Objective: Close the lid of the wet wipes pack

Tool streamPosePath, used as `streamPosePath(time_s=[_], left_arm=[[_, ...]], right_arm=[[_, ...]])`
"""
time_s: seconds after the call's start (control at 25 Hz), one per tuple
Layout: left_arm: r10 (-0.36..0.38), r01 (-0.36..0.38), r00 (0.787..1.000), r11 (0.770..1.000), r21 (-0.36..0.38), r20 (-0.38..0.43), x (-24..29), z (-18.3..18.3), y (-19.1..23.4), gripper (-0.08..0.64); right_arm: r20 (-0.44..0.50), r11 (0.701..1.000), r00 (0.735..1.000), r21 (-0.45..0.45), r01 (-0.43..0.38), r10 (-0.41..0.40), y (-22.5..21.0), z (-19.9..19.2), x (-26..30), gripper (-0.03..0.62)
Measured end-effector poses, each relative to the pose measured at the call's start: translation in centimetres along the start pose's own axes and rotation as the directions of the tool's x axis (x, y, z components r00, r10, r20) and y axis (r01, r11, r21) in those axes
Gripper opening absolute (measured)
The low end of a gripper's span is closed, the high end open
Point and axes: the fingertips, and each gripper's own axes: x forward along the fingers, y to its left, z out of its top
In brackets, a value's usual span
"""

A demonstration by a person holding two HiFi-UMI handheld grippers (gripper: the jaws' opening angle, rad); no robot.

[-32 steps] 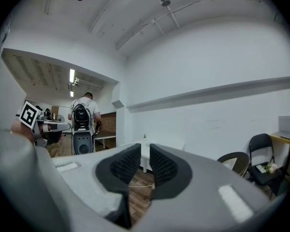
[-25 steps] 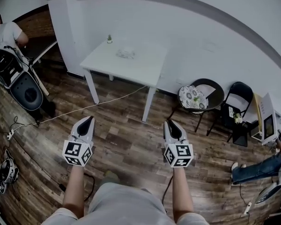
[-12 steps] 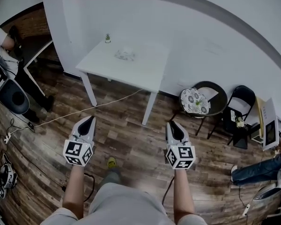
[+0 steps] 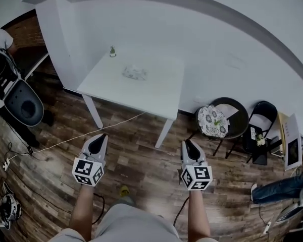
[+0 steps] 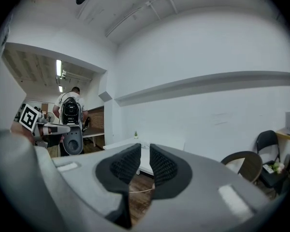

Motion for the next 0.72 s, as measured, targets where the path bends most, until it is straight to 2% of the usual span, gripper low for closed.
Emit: streamPosePath(time_s=[0.4, 0.72], left_arm=[[-0.036, 0.036, 0.999, 0.999, 0.003, 0.018, 6.4, 1.2, 9.9, 0.006], [-0.07, 0.07, 0.997, 0.997, -0.01, 0.011, 10.1, 0.3, 12.7, 0.006]], right_arm=[[0.022, 1.0, 0.999, -0.014, 0.027, -0.027, 3.2, 2.7, 10.6, 0.06], [0.008, 0.999, 1.0, -0.018, 0.029, -0.029, 3.8, 3.1, 15.6, 0.06]])
